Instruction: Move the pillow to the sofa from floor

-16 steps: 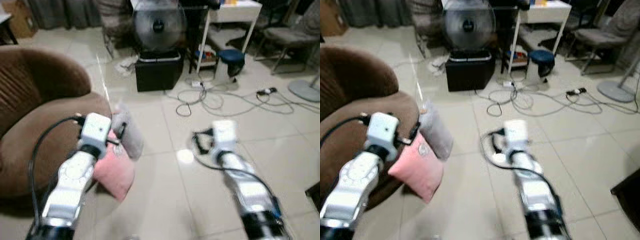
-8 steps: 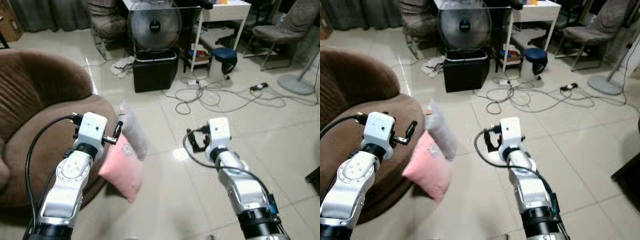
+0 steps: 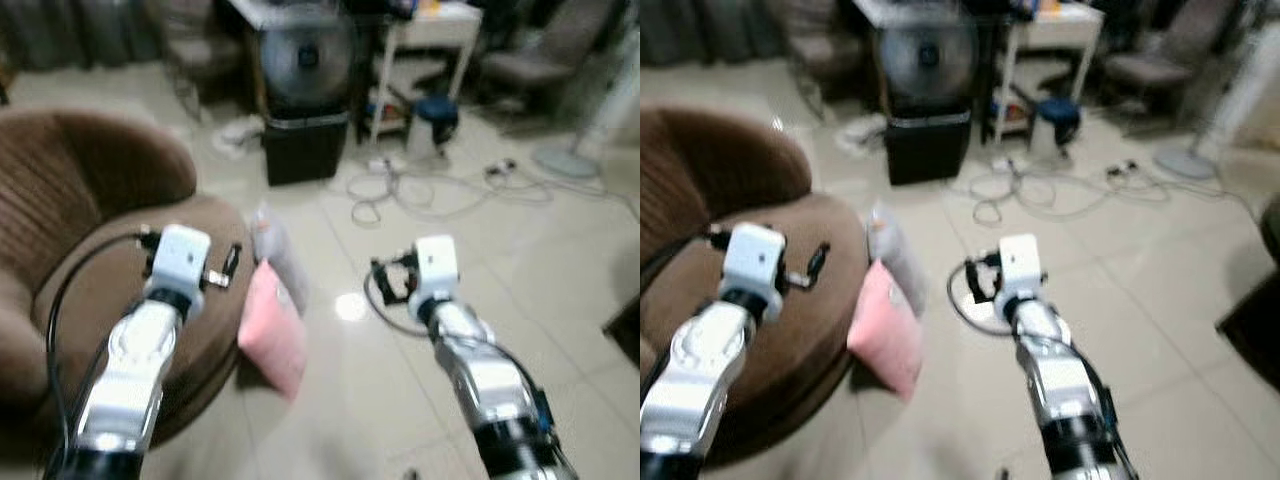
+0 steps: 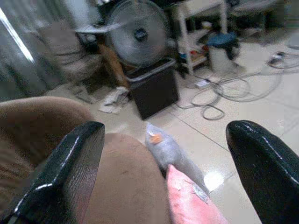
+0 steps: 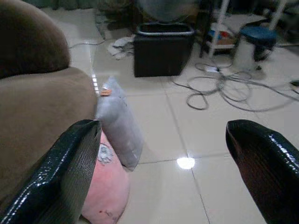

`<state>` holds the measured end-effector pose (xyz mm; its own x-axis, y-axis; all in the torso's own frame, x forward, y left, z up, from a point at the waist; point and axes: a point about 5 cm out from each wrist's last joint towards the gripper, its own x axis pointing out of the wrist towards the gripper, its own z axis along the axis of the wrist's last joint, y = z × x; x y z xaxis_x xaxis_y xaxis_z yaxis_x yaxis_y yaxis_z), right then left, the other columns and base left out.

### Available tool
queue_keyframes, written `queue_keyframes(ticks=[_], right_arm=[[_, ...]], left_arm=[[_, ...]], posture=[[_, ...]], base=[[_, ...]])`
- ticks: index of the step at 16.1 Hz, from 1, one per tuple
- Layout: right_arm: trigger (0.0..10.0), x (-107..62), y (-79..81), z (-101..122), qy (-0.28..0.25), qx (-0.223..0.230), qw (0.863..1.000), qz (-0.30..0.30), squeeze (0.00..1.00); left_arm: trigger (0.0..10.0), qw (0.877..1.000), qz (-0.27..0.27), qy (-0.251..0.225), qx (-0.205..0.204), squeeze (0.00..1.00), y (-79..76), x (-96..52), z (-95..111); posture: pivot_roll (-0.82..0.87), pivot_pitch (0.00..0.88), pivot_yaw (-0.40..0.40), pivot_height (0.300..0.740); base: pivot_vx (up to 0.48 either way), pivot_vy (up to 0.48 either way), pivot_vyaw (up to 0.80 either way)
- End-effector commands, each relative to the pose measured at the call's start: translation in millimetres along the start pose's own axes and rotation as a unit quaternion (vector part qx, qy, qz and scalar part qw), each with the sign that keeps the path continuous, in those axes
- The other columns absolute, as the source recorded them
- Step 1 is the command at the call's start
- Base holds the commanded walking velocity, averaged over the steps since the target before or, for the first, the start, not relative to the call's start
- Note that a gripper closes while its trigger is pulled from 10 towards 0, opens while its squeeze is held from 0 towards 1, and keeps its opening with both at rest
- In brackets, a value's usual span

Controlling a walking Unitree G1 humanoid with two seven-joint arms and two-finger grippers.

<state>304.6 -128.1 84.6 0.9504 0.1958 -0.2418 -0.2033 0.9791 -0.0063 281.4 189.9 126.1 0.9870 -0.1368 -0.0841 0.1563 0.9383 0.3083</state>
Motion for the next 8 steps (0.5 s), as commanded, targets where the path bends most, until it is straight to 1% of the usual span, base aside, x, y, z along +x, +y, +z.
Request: queue_keyframes(ticks=[1, 4, 5, 6, 8], right_arm=[[10.0, -1.3, -5.8, -0.6, 0.001, 0.002, 1.000, -0.009, 0.00], [10.0, -1.6, -5.3, -0.3, -0.001, 0.004, 1.000, -0.008, 0.00], [10.0, -1.3, -5.1, 0.0, -0.002, 0.003, 1.000, -0.008, 0.00], [10.0, -1.0, -5.1, 0.4, -0.002, -0.001, 1.000, -0.008, 0.00], [10.0, -1.1, -5.4, -0.1, 0.000, -0.006, 1.000, -0.010, 0.00]], left_arm=[[10.0, 1.000, -0.014, -0.007, 0.004, 0.00, -4.7, 2.1, 4.3], [10.0, 1.000, -0.014, -0.009, 0.006, 0.00, -5.2, 2.4, 4.6], [10.0, 0.999, -0.017, -0.018, 0.026, 0.00, -6.0, 2.8, 7.6], [10.0, 0.999, -0.019, -0.021, 0.040, 0.00, -7.0, 3.0, 8.5], [10.0, 0.999, -0.016, -0.021, 0.044, 0.00, -7.8, 2.6, 7.6]], posture=[[0.11, 0.000, 0.002, 0.740], [0.11, 0.000, 0.002, 0.740], [0.11, 0.000, 0.004, 0.740], [0.11, 0.000, 0.004, 0.740], [0.11, 0.000, 0.004, 0.740]], base=[[0.000, 0.461, -0.80], [0.000, 0.446, -0.80], [0.000, 0.000, -0.80], [0.000, -0.480, 0.00], [0.000, -0.480, 0.00]])
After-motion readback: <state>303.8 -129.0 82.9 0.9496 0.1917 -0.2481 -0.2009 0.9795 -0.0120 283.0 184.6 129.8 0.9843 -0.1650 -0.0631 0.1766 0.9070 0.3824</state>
